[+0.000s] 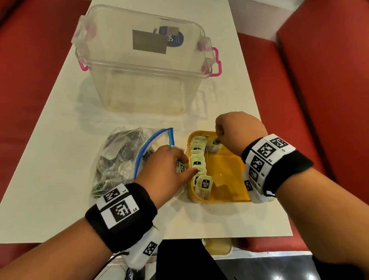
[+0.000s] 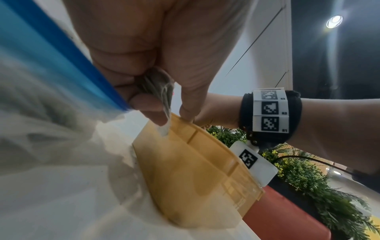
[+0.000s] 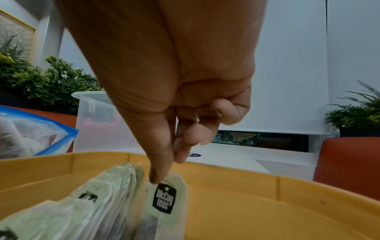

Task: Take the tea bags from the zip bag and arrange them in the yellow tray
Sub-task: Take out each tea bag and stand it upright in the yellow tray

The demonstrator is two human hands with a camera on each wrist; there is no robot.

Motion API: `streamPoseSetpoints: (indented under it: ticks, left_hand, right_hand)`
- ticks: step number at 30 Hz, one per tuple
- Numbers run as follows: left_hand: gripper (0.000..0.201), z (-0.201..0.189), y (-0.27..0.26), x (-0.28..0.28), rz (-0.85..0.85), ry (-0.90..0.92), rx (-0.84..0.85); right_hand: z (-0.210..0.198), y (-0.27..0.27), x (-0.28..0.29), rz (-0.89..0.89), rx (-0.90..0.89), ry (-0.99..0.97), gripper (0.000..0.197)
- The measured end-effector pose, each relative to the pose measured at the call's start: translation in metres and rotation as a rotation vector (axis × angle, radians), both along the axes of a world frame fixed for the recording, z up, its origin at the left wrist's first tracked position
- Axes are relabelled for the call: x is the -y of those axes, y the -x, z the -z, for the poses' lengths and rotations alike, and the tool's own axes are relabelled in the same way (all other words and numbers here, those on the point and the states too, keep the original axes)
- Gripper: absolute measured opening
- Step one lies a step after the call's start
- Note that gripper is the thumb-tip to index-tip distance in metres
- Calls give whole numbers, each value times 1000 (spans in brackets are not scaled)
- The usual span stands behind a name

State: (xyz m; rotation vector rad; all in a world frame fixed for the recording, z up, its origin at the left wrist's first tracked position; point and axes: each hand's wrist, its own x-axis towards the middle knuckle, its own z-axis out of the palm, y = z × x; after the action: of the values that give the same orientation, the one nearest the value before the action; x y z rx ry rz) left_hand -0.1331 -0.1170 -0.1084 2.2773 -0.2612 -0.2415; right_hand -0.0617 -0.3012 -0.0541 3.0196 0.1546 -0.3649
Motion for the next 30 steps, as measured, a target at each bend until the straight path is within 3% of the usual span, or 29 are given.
streamPoseSetpoints:
  ticks: [4, 6, 10, 12, 15, 18, 23, 30]
  left_hand:
    - [15, -1, 2, -3, -6, 51, 36]
    - [20, -2, 1, -6, -16, 113, 36]
    - [33, -10, 0, -14, -76, 455, -68]
    - [33, -15, 0, -16, -121, 634, -123]
    - [36, -18, -2, -17, -160, 756, -142]
    - [36, -20, -2, -18, -158, 771, -132]
    - [15, -25, -1, -19, -123, 741, -66]
    - [16, -29, 2, -26, -104, 723, -116]
  right_hand:
    - [0, -2, 6, 59, 27, -31, 9]
    - [-4, 0, 9, 69, 37, -79, 10]
    - [-23, 14, 5, 35, 61, -267, 10]
    - [-35, 25, -5, -14, 3, -391, 13]
    - [-44, 38, -24, -26, -144, -541, 17]
    - [-39, 42, -34, 27, -195, -645, 22]
    - [-37, 44, -36, 111, -151, -805, 18]
    - [-49, 47, -32, 138, -189, -919, 10]
